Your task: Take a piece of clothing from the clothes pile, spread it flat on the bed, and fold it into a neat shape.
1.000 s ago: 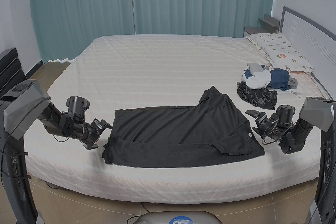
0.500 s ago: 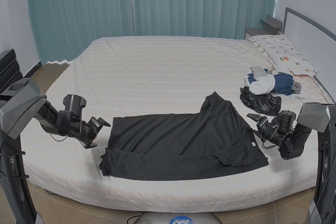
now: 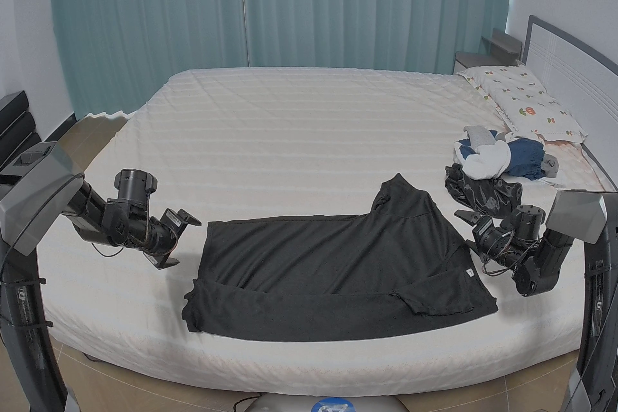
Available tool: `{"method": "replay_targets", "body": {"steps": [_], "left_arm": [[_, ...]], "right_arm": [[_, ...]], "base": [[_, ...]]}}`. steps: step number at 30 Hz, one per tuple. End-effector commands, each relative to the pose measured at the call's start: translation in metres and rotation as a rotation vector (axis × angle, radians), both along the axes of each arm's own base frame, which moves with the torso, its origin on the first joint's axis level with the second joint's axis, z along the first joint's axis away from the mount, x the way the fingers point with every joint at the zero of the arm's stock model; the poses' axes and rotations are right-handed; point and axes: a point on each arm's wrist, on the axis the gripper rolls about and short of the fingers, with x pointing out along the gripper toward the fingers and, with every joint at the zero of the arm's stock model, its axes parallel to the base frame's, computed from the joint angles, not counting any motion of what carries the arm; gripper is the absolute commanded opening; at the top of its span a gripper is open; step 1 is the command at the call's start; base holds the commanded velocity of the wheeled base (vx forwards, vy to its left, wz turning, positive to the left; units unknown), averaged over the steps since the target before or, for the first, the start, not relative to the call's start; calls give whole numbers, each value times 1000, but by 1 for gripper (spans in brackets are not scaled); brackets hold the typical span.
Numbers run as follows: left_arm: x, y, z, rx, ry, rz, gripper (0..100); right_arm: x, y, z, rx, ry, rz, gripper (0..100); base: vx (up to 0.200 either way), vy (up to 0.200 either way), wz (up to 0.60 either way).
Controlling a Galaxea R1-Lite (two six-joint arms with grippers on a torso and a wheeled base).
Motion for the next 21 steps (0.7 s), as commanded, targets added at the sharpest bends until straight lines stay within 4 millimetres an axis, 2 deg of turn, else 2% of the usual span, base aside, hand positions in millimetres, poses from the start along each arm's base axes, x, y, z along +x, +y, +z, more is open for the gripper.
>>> {"method": "replay_targets", "body": {"steps": [1,4,13,16,21], "left_arm": [[2,-1,3,-3,-11,3,100],[2,-1,3,-3,-11,3,100],[4,0,4,-8,-19,12,100],[9,5,10,-36,-40,54,100],[11,11,11,-58,-54,87,100]], "right_arm": [[-1,0,-1,0,3,0,100],[-1,0,-1,0,3,0,100],[-1,1,-2,0,5,1,100],[-1,1,-2,0,5,1,100],[-1,1,-3,-1,8,3,100]], "base": [[0,-200,0],[0,-200,0],[0,0,0],[0,0,0],[200,0,0]]}}
